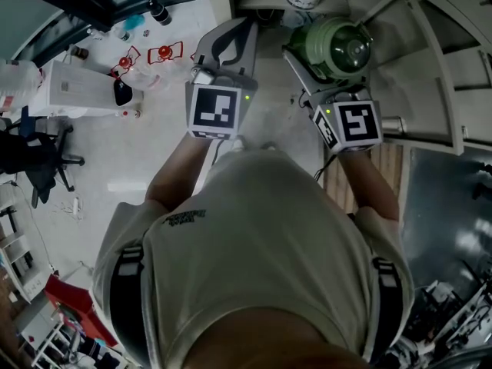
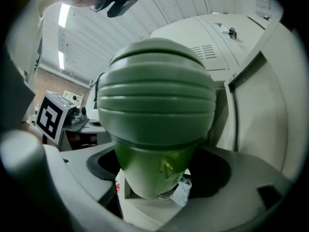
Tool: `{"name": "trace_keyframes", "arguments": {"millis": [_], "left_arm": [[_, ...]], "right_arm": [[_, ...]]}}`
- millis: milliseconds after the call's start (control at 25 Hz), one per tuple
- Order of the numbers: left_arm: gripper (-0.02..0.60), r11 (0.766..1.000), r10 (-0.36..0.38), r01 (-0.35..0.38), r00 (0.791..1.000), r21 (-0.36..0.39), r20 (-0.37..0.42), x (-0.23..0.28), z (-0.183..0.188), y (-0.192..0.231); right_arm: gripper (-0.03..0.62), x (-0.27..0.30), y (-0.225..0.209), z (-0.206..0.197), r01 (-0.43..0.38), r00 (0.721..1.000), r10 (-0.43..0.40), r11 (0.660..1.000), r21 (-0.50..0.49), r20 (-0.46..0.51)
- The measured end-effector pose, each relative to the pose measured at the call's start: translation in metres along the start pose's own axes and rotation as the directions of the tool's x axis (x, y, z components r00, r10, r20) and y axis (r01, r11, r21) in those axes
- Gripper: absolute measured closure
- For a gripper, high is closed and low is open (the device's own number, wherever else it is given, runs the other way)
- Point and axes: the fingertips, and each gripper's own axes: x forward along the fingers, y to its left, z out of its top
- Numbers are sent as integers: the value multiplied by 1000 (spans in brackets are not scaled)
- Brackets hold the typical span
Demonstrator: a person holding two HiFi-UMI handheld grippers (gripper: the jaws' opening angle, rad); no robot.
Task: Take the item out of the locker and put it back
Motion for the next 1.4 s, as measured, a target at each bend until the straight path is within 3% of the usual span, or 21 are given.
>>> {"name": "trace_keyframes", "arguments": {"millis": [360, 760, 1400], "left_arm": [[568, 1000, -10, 10, 1000, 6, -8, 15, -18, 1], [568, 1000, -14, 14, 998, -6, -69, 24, -55, 1], [568, 999, -29, 27, 995, -23, -96, 30, -79, 2]], "right_arm": [[187, 31, -4, -25, 19, 998, -19, 1000, -11, -56], [187, 58, -11, -77, 29, 988, -35, 999, -39, -149], [187, 95, -10, -158, 18, 967, -36, 997, -74, -254]]}}
